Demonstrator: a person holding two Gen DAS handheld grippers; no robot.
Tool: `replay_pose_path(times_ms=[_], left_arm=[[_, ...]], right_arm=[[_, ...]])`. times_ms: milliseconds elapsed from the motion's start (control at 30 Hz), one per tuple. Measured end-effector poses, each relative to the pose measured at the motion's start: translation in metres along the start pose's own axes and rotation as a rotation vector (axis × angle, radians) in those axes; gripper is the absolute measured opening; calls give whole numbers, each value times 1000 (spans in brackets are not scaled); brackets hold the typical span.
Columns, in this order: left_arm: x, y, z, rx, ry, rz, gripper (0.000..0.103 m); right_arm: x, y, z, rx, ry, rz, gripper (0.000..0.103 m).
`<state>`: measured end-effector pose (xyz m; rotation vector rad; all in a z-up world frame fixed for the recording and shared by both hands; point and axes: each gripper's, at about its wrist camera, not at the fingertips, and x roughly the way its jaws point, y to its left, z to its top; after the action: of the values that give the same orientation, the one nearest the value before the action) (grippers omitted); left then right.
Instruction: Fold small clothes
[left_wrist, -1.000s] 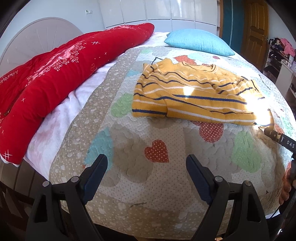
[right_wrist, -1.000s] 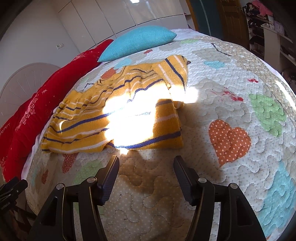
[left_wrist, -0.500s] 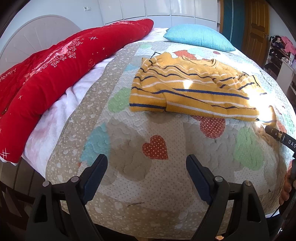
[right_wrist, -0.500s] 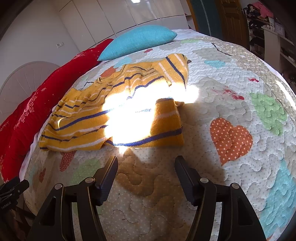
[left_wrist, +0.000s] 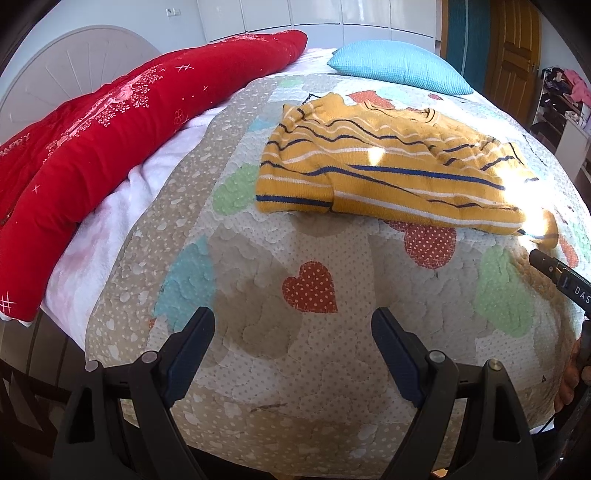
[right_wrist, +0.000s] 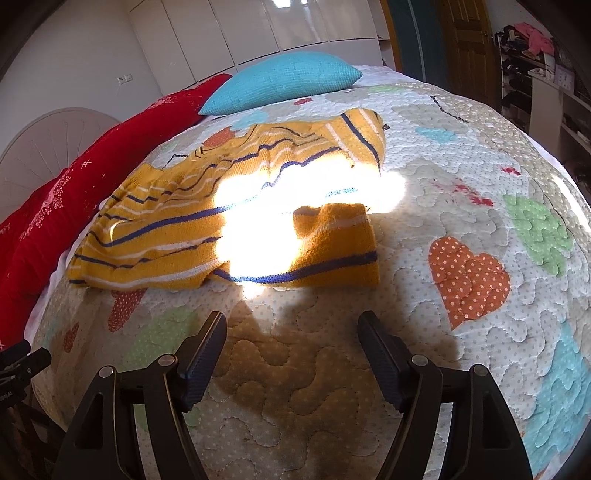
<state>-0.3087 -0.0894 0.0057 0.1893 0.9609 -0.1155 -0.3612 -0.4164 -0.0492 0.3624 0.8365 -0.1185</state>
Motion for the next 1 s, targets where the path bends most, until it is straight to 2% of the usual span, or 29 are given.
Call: replay_pose_path(times_ms=[300,467,567,767,1000], left_arm=[[10,10,-2,-29,18,-14,86],[16,22,-3,-61,25,-29,86],[18,35,-4,-99,26,-43,86],[17,73,-5,-202,20,-66,86],[12,117,-13,-313,7,-54,86]], right_arm=[[-4,11,-1,-39,11,-28,79],[-2,33,0,-116,27,-36,79],[2,62,0,-221,38,-28,79],[30,144,-7,-465,64,-9,79],[79,241,4,-693,42,-65,79]])
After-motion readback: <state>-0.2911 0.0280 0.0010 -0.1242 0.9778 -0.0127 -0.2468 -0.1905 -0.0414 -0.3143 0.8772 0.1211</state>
